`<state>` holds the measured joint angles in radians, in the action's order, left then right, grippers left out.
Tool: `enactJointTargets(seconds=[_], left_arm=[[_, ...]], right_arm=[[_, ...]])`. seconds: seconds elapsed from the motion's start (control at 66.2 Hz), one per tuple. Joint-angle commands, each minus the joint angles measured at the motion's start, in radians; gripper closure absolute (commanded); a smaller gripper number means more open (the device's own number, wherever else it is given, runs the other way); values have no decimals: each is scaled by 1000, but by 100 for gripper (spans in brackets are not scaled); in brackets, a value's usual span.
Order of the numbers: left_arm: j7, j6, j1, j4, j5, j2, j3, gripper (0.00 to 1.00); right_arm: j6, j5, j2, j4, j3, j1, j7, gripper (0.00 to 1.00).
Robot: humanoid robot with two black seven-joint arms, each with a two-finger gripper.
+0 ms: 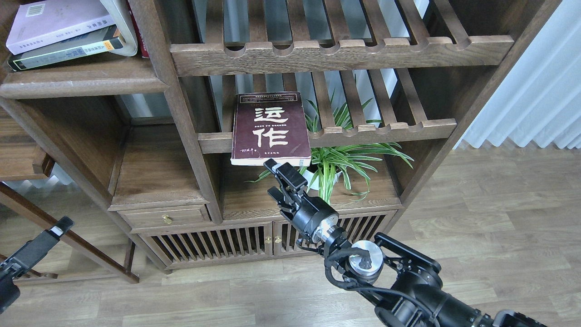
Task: Organize books on shelf
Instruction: 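Reach the right gripper up and grasp the maroon book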
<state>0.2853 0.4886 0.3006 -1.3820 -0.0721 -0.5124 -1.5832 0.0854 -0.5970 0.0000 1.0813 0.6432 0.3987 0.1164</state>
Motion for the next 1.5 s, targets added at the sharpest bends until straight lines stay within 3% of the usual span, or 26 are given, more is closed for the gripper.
enactJointTargets(seconds=[0.0, 0.166, 0.559, 0.74, 0.77, 0.786, 0.906, 1.012, 1.299, 1.481], left_arm=[[0, 0, 0, 0, -1, 5, -1, 1], [0, 0, -3, 0, -5, 14, -4, 1], [2, 0, -3, -2, -8, 12, -21, 2], [2, 0, -3, -2, -8, 12, -27, 2], [3, 0, -3, -2, -8, 12, -29, 2], [8, 0, -3, -2, -8, 12, -34, 2], [11, 0, -3, -2, -8, 12, -37, 2], [11, 0, -3, -2, -8, 14, -43, 2], [11, 0, -3, -2, -8, 26, -43, 2], [9, 0, -1, 0, -8, 34, -43, 2]], right_arm=[[-27, -32, 0, -7, -13, 19, 0, 4], [-33, -99, 0, -40, -31, 69, 0, 14], [-49, -164, 0, -86, -30, 137, 2, 15], [-108, -171, 0, -86, -30, 164, 2, 20], [-115, -171, 0, -86, -30, 170, 0, 24], [-116, -171, 0, -86, -30, 172, 0, 37], [-111, -168, 0, -87, -30, 170, 0, 68], [-111, -164, 0, -116, -33, 172, -11, 72], [-102, -171, 0, -159, -45, 173, -14, 94], [-38, -159, 0, -130, -46, 167, -23, 94]])
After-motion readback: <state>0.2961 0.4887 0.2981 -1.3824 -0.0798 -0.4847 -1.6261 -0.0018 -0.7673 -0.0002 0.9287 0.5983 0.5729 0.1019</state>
